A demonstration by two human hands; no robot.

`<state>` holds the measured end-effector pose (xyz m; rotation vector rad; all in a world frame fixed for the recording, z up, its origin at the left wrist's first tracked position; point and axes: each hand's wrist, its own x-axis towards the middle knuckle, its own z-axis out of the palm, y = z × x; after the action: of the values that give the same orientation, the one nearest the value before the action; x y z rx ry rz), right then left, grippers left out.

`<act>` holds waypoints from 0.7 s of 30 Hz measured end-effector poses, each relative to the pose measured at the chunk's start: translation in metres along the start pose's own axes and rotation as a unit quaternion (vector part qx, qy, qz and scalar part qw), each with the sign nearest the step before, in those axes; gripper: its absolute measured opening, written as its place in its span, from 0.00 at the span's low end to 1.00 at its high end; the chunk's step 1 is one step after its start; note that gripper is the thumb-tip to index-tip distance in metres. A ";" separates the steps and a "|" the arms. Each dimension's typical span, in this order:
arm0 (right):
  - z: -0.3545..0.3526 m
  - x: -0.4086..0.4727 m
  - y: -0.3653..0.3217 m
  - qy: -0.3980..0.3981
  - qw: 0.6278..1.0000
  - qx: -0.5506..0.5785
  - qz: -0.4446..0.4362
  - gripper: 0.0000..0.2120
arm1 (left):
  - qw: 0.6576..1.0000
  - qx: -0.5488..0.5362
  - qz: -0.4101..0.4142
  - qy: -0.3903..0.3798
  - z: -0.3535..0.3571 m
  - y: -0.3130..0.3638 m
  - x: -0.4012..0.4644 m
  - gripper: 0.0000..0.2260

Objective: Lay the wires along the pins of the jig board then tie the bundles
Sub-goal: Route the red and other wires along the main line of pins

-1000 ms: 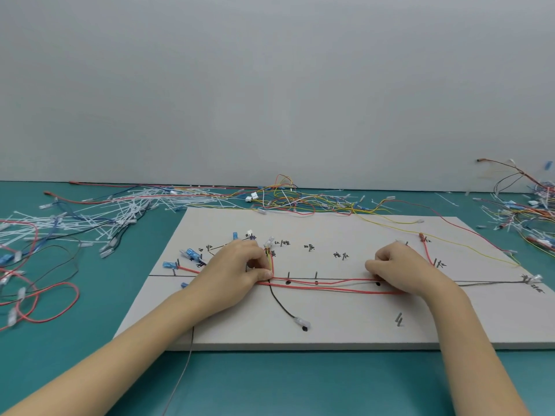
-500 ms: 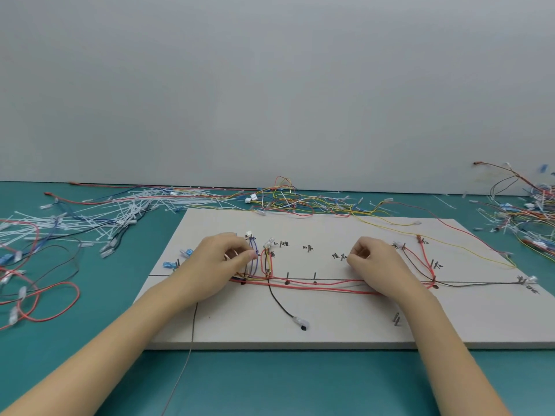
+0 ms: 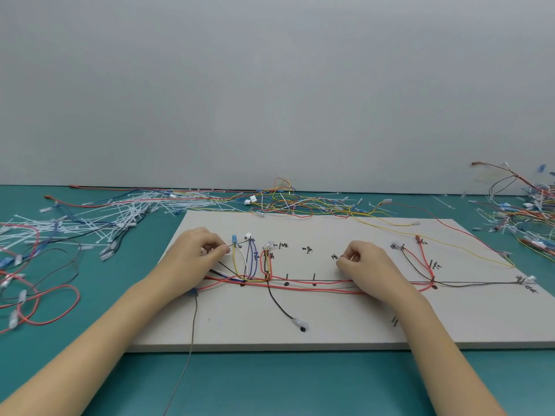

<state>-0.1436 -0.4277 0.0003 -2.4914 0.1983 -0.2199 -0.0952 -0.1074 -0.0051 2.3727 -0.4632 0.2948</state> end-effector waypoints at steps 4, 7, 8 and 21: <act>0.003 -0.003 -0.006 0.027 1.000 0.007 0.005 0.12 | 0.998 0.059 0.013 -0.012 0.006 -0.003 -0.001 0.06; 0.006 -0.004 -0.009 0.024 1.000 0.007 0.005 0.11 | 0.997 0.069 0.013 -0.013 0.006 -0.003 -0.001 0.06; 0.006 -0.005 -0.009 0.017 1.000 0.007 0.005 0.10 | 0.997 0.071 0.013 -0.013 0.005 -0.003 -0.002 0.06; 0.006 -0.002 -0.006 -0.004 1.000 0.008 0.000 0.09 | 0.998 0.063 0.005 -0.001 0.006 0.001 -0.005 0.06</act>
<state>-0.1440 -0.4190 -0.0013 -2.4768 0.1933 -0.2100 -0.0999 -0.1109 -0.0105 2.4931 -0.4694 0.3353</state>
